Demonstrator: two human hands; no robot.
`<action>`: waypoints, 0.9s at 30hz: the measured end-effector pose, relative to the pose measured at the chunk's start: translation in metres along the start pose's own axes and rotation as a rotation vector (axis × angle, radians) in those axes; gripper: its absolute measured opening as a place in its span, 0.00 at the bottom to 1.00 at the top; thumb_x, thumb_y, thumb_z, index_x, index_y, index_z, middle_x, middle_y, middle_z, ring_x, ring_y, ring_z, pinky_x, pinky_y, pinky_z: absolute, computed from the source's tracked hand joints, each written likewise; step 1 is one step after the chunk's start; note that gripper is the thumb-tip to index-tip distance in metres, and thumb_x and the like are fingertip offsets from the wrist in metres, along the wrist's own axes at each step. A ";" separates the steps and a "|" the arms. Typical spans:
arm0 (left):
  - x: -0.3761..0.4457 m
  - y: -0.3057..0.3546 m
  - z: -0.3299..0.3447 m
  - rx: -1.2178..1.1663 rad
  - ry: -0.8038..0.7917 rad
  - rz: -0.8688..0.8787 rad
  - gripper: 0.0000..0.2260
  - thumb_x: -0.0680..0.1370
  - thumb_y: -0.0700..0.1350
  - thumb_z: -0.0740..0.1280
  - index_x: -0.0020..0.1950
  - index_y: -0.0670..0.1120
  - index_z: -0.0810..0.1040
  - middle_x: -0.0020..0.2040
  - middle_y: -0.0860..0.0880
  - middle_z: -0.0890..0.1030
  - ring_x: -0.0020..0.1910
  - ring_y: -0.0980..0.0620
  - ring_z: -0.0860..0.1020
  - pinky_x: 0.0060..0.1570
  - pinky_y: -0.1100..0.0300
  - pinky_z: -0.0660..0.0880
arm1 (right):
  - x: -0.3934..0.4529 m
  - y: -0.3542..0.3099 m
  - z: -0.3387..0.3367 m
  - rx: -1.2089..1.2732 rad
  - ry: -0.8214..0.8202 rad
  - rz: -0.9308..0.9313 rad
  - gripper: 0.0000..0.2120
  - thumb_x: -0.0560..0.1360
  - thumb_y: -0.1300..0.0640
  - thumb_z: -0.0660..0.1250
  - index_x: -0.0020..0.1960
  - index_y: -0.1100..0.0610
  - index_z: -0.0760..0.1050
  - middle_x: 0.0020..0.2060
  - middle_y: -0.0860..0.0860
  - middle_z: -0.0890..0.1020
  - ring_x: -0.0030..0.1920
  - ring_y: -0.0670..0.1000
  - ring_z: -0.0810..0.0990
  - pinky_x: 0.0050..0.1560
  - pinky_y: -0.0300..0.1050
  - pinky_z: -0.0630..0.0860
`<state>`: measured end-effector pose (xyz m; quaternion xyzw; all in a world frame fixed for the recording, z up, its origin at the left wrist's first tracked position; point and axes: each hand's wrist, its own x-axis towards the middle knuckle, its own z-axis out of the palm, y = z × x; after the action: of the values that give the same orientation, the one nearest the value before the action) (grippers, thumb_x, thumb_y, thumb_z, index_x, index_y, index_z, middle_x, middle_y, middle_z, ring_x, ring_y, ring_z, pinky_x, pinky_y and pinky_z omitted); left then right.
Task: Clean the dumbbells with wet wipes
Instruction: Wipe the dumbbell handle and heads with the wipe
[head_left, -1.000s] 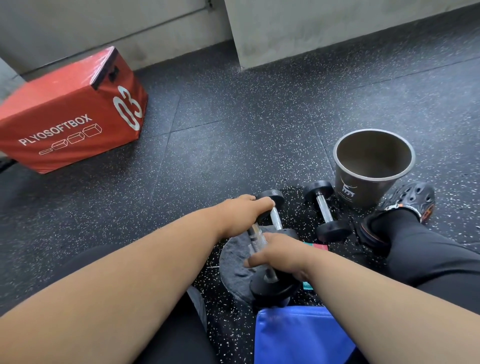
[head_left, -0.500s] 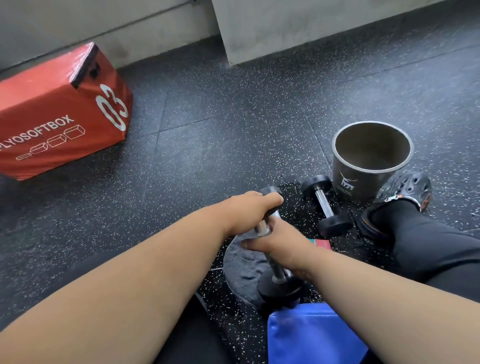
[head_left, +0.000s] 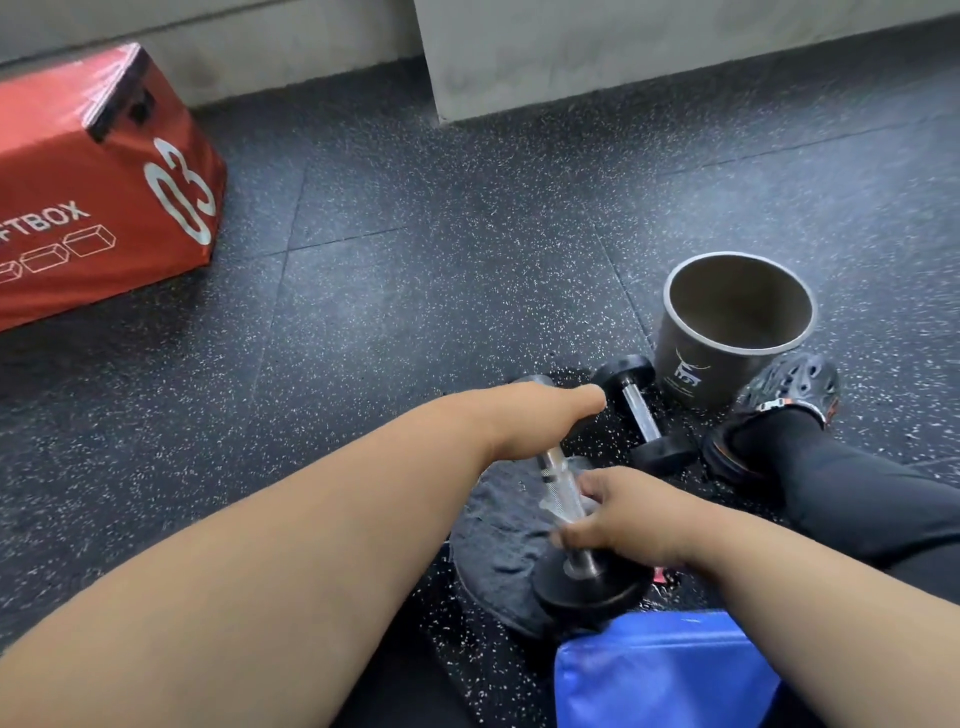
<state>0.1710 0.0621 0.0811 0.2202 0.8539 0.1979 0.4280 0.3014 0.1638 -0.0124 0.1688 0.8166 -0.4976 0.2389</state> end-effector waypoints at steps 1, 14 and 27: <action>0.003 0.000 0.000 0.013 0.008 0.000 0.33 0.69 0.73 0.59 0.53 0.44 0.76 0.58 0.35 0.80 0.62 0.34 0.79 0.63 0.40 0.71 | -0.001 0.000 -0.002 -0.030 -0.003 0.025 0.24 0.60 0.37 0.79 0.47 0.53 0.84 0.41 0.50 0.89 0.39 0.47 0.84 0.51 0.50 0.83; -0.036 0.020 -0.006 0.323 -0.044 0.134 0.16 0.89 0.58 0.53 0.67 0.53 0.74 0.73 0.40 0.75 0.68 0.36 0.74 0.70 0.44 0.68 | -0.015 -0.016 0.001 0.240 0.110 -0.015 0.09 0.74 0.53 0.80 0.41 0.56 0.82 0.33 0.48 0.82 0.33 0.46 0.77 0.38 0.39 0.74; -0.049 0.021 -0.002 0.354 -0.029 0.085 0.18 0.89 0.57 0.53 0.76 0.53 0.70 0.76 0.38 0.73 0.72 0.37 0.71 0.70 0.48 0.66 | -0.031 -0.002 0.031 -0.451 0.210 0.064 0.14 0.77 0.41 0.72 0.44 0.52 0.78 0.36 0.47 0.80 0.40 0.52 0.78 0.33 0.41 0.66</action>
<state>0.1998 0.0524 0.1245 0.3308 0.8591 0.0591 0.3860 0.3331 0.1345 -0.0053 0.1878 0.9215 -0.2747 0.2002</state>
